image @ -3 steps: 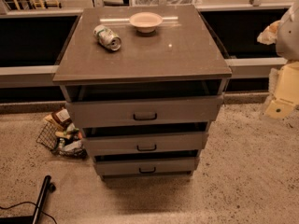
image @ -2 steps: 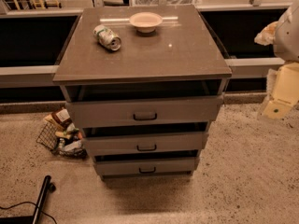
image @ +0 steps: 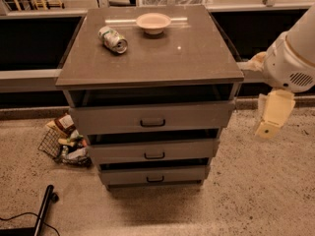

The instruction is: Open top drawer

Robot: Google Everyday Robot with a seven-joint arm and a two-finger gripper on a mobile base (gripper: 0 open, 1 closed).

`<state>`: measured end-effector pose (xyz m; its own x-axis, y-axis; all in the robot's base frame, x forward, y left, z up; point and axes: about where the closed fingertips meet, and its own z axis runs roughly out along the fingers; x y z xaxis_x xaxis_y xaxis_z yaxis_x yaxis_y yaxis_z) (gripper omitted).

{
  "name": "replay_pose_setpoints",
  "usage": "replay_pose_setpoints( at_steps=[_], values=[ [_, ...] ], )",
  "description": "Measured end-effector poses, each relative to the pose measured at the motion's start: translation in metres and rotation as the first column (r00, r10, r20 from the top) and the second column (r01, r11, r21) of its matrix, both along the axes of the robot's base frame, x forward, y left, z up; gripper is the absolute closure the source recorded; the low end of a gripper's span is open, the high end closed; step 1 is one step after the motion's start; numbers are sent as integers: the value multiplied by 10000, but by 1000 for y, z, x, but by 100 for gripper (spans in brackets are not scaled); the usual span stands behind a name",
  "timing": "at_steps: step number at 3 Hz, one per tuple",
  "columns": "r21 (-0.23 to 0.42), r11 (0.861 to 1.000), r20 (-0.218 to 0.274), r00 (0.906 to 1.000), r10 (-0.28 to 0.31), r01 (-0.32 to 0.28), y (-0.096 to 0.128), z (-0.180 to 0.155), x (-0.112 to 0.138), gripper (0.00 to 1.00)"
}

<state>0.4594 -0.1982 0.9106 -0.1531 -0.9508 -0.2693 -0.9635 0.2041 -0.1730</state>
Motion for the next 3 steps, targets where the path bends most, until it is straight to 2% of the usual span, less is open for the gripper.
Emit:
replay_pose_setpoints(
  at_steps=[1,3],
  values=[
    [-4,9997,-144,9996,235,-235,5,-22,5,0],
    [-6,9932,-546,9917,1166,-1168,32,-92,19,0]
  ],
)
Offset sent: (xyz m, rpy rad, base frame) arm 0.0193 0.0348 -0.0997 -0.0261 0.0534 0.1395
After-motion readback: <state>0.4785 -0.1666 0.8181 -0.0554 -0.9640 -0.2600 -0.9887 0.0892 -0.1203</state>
